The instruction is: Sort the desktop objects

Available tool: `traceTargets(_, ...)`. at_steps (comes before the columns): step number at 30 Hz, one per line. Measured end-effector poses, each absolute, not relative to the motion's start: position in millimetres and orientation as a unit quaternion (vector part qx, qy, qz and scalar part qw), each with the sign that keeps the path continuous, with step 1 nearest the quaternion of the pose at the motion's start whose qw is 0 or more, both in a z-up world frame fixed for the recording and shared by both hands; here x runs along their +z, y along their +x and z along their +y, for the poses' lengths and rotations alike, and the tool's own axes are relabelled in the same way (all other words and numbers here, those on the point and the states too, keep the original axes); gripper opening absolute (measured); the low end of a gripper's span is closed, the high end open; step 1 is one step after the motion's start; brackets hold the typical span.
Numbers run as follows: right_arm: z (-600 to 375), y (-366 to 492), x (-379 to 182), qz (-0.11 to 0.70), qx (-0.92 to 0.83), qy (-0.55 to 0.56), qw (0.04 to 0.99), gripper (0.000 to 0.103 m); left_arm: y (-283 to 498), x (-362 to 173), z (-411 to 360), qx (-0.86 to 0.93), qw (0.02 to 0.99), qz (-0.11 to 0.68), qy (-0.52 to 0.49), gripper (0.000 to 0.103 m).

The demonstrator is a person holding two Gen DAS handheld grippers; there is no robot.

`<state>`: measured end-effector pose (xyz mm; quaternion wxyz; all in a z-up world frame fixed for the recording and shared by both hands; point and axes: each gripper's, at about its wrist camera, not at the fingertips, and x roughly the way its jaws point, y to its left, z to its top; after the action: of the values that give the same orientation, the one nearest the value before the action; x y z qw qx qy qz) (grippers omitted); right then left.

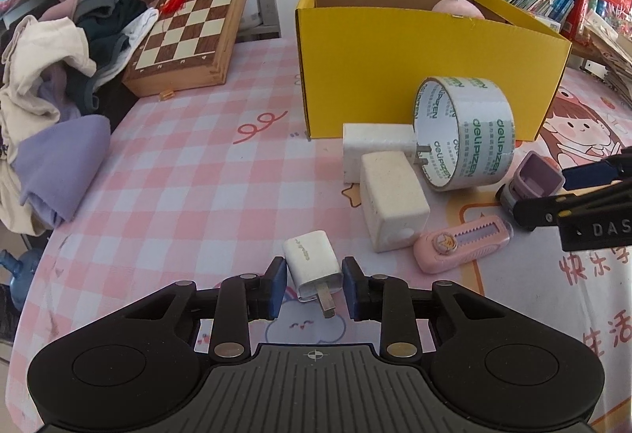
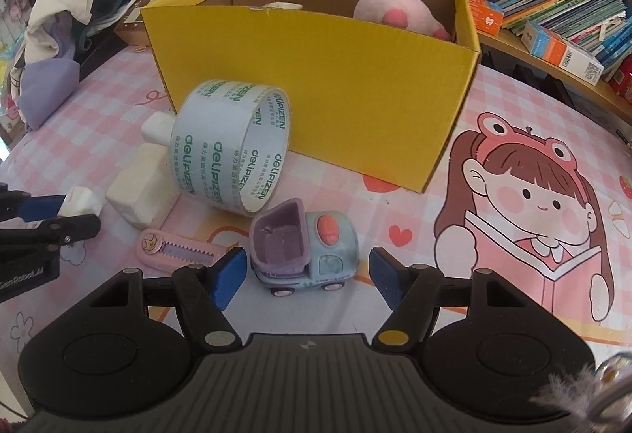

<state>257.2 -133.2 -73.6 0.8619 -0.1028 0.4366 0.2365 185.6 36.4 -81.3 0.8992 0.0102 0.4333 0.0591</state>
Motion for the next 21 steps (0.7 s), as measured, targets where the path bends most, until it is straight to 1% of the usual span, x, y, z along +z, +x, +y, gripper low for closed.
traceTargets(6, -133.0, 266.0, -80.1, 0.449, 0.234, -0.095, 0.857, 0.066, 181.5, -79.2, 36.3, 0.059, 0.899, 0.433, 0.010, 0.028)
traceTargets(8, -133.9, 268.5, -81.3, 0.452, 0.235, -0.092, 0.856, 0.063, 180.5, -78.2, 35.8, 0.058, 0.900, 0.432, 0.011, 0.028)
traceTargets(21, -149.2, 258.3, -73.4, 0.457, 0.221, -0.066, 0.859, 0.062, 176.7, -73.9, 33.6, 0.041, 0.904, 0.425, 0.015, 0.028)
